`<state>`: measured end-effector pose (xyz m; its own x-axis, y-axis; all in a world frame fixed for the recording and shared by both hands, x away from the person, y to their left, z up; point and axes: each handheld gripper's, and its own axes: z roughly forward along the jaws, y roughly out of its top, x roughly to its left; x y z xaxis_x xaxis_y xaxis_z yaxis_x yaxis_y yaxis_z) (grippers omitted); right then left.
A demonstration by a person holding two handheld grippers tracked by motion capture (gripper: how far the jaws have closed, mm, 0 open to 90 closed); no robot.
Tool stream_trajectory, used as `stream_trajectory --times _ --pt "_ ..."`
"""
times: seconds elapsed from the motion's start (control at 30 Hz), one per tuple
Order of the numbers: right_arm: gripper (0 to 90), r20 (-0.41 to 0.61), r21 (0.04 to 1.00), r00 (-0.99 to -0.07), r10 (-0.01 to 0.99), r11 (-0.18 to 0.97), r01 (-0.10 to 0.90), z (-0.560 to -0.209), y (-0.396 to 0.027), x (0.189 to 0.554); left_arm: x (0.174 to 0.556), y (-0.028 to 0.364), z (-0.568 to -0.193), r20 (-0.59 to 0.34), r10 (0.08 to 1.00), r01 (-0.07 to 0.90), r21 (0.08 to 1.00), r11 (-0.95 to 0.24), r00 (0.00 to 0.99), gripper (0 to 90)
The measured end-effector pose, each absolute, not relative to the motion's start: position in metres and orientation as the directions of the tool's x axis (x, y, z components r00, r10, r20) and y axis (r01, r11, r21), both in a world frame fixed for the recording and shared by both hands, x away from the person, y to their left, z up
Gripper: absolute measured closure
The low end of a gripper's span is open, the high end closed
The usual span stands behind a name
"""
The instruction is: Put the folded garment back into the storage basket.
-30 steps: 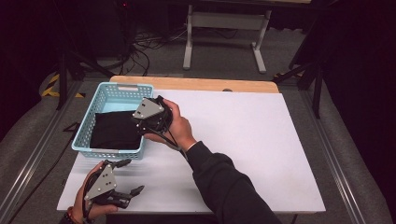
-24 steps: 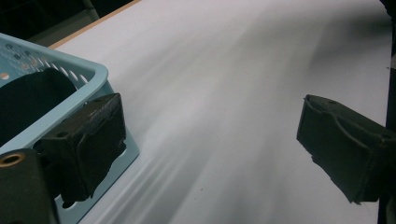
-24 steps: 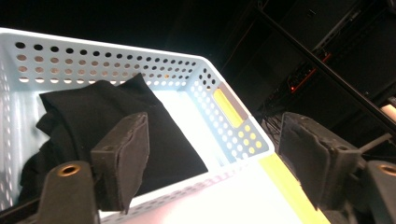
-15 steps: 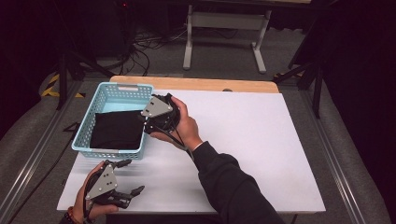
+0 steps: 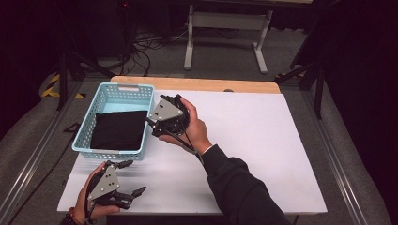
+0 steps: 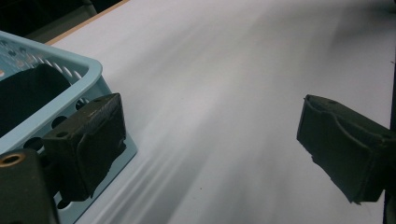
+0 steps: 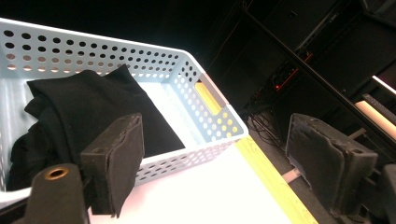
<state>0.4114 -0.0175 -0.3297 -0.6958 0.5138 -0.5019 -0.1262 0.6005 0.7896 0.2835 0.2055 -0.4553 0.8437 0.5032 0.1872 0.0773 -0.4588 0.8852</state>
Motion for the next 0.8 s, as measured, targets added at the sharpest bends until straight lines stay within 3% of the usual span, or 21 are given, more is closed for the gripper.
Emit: stream_trajectory --times 0.8 --pt "9.5 -0.541 0.778 -0.639 0.546 0.614 -0.134 -0.318 -0.046 0.401 0.286 0.204 -0.458 0.183 0.507 0.090 0.879 -0.468 0.842 8.6"
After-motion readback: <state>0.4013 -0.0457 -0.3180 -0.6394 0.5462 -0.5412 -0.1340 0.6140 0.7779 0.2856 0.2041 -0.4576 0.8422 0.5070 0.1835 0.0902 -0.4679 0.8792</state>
